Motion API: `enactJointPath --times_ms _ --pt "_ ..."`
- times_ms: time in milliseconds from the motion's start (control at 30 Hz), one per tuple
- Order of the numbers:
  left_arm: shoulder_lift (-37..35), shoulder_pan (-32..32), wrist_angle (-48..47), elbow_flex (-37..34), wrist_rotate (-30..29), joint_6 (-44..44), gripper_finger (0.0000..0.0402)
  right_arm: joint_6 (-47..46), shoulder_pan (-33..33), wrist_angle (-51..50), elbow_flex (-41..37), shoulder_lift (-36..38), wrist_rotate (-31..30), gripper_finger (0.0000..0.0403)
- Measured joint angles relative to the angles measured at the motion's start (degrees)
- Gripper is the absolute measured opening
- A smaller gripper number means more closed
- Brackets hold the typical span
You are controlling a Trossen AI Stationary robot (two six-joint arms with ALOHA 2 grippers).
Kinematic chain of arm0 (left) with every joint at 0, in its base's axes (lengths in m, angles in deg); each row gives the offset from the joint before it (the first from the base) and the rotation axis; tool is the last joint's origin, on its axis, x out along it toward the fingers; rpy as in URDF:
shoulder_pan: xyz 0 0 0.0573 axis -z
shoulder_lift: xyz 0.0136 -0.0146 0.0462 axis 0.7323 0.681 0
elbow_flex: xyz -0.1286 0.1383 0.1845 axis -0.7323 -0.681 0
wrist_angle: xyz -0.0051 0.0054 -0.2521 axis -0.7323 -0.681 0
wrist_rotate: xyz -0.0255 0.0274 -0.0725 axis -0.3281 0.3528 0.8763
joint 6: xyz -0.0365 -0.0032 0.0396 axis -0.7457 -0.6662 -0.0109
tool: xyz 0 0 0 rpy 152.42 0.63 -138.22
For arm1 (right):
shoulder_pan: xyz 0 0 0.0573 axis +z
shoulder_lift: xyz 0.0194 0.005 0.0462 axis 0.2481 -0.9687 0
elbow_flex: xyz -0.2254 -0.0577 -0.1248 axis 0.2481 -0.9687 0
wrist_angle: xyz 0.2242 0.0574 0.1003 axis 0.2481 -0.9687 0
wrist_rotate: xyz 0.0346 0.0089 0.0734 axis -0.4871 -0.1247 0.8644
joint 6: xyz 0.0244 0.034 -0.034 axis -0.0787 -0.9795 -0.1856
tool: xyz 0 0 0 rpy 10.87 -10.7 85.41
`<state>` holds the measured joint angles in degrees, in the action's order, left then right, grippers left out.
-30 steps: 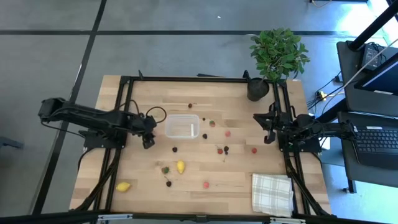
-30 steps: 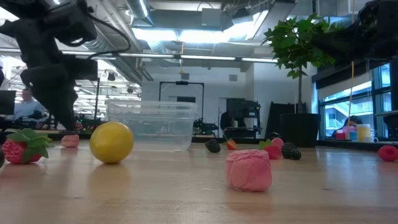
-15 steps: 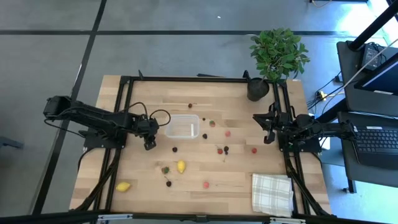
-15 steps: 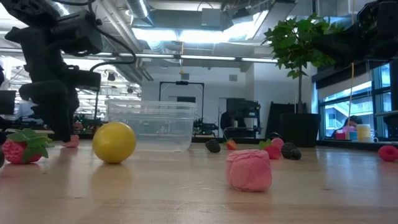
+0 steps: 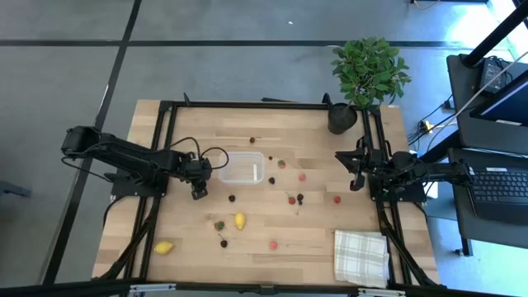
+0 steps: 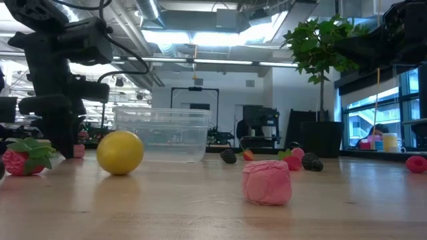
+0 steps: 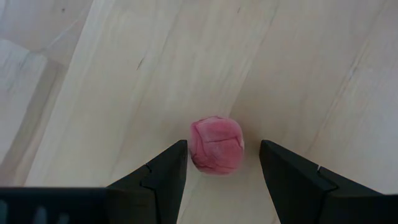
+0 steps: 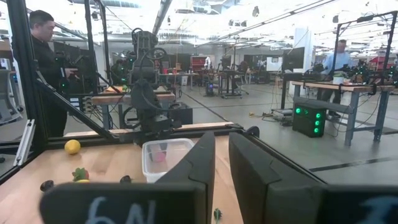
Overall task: Pick and placing Produce into tupperware
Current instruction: Put the top left apricot into the transparent bin
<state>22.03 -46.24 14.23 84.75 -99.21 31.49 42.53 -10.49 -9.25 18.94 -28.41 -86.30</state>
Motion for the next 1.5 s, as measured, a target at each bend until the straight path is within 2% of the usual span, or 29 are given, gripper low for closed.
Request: enactJointPath --times_ms 500,1067,1500 --pt "0.0 0.0 1.2 -0.1 -1.1 0.0 0.0190 0.0 0.0 0.0 0.0 0.0 0.0 0.0051" --pt "0.1 -0.1 1.3 -0.2 -1.3 0.0 0.0090 0.0 0.0 0.0 0.0 0.0 0.0 0.0051" --pt "0.1 -0.1 1.5 -0.2 -1.3 -0.1 0.0093 0.0 0.0 0.0 0.0 0.0 0.0 0.0051"
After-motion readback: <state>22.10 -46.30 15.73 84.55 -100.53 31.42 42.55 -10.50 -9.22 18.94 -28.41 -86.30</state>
